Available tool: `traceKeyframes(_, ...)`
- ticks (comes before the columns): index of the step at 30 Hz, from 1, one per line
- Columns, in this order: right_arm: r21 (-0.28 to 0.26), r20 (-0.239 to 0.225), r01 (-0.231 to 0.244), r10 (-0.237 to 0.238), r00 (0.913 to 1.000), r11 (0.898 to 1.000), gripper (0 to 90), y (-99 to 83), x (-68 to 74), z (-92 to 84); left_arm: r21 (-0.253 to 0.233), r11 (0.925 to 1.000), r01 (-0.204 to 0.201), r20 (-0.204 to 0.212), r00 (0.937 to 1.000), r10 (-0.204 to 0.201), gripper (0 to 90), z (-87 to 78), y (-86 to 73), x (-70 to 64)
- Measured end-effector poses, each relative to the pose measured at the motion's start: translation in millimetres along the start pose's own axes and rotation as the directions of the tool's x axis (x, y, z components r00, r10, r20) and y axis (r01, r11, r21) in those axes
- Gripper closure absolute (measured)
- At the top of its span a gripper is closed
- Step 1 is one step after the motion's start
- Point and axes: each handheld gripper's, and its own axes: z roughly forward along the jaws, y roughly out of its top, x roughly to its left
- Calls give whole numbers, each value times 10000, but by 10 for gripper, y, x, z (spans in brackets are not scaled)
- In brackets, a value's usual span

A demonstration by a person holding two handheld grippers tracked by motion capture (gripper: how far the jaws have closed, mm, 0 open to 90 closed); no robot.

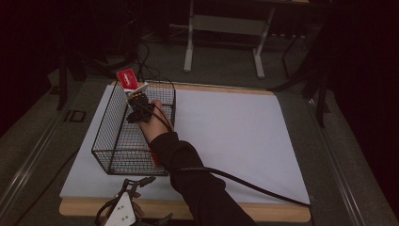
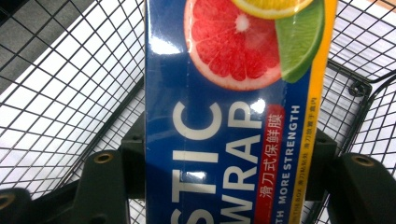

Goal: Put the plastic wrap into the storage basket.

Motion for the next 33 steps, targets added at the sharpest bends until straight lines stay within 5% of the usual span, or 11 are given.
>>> traceKeyframes(8, -142, -75, 40, -41, 10000, 9999, 346, -3, -7, 0, 15, 10000, -64, 23, 10000, 64, 6, 3, 2, -2)
traceKeyframes(11, 160, -297, 281, -276, 9992, 9995, 264, 23, -12, -1, 42, 10000, -64, 9, 10000, 64, 6, 2, 0, 1)
traceKeyframes(16, -254, -486, 328, -340, 9982, 9991, 242, 40, -33, -107, 54, 10000, -74, 11, 10000, 74, 6, 3, 0, 0)
traceKeyframes(22, -957, -1080, 641, -743, 9914, 9933, 139, 25, -97, -322, 100, 9999, -71, -12, 10000, 71, 6, 13, -6, -1)
traceKeyframes(33, -1706, -1382, 979, -1222, 9828, 9805, 138, -111, -351, -810, 208, 9998, -77, 18, 10000, 76, 6, 38, -19, -13)
